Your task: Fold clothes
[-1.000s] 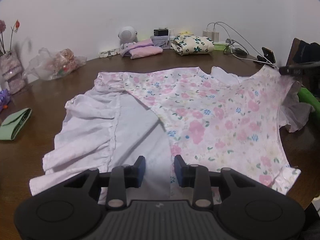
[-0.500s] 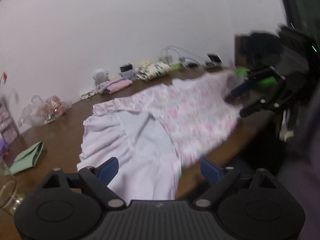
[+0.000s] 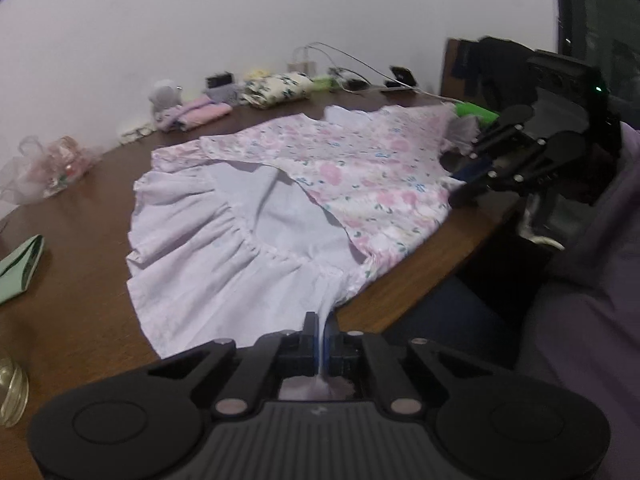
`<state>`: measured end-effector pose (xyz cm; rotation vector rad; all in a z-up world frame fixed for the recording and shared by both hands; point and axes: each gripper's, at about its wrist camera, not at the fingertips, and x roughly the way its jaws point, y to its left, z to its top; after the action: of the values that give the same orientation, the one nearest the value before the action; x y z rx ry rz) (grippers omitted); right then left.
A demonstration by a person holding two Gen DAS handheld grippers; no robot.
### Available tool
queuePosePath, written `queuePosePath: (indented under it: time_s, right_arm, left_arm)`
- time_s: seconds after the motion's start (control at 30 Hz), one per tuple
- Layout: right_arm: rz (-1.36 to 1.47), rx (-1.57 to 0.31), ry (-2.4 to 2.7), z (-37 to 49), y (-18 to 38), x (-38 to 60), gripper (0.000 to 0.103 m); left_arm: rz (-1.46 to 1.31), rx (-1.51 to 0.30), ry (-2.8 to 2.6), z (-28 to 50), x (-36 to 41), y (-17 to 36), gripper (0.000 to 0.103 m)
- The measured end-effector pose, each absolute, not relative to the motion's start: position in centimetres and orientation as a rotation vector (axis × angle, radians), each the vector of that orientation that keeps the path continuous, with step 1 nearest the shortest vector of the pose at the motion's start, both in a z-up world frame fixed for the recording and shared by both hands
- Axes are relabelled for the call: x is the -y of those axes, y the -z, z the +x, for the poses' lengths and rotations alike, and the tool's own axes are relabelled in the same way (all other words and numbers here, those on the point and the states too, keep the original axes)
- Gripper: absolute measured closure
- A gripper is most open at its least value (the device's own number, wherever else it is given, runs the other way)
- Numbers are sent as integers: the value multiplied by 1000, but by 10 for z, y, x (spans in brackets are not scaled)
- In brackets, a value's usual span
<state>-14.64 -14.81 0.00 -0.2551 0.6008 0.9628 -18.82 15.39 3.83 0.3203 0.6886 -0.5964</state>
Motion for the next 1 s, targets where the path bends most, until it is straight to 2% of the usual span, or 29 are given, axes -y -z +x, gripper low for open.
queuePosePath:
  time_s: [0.1, 0.2, 0.3, 0.33, 0.37, 0.4, 0.47, 0.53, 0.73, 0.8, 0.83, 0.87, 1.0]
  right_arm:
    - [-218, -621, -1010, -150, -5, 160, 91]
    - [-165, -634, -1054, -151, -13, 172, 91]
    - [-96, -623, -1010, -131, -32, 180, 91]
    - [-75, -624, -965, -120, -37, 180, 91]
    - [-61, -621, -876, -108, -39, 178, 88]
    - [-50, -615, -776, -96, -41, 174, 86]
    - [-106, -588, -492, -78, -38, 162, 64]
    - [-207, -533, -297, -76, -37, 151, 63]
    - [-133, -407, -559, -118, -55, 165, 57]
    - [-140, -397, -696, -127, -52, 163, 51]
    - [-155, -399, -758, -131, -49, 159, 43]
    - [-181, -406, -795, -133, -46, 154, 40]
    - [-297, -431, -788, -119, -32, 124, 40]
  left_arm:
    - [307, -679, 616, -189, -162, -55, 102]
    - [332, -595, 577, -172, -165, -80, 101]
    - [425, -524, 484, -131, -157, -96, 92]
    - [416, -510, 443, -112, -157, -98, 83]
    - [392, -508, 391, -92, -157, -98, 65]
    - [362, -524, 324, -75, -157, -96, 61]
    - [320, -548, 245, -54, -156, -92, 60]
    - [290, -546, 231, -55, -158, -91, 59]
    - [182, -582, 339, -102, -179, -85, 36]
    - [219, -563, 413, -126, -176, -77, 27]
    - [242, -552, 448, -137, -173, -73, 22]
    - [271, -551, 469, -144, -168, -68, 21]
    - [339, -601, 484, -149, -153, -52, 22]
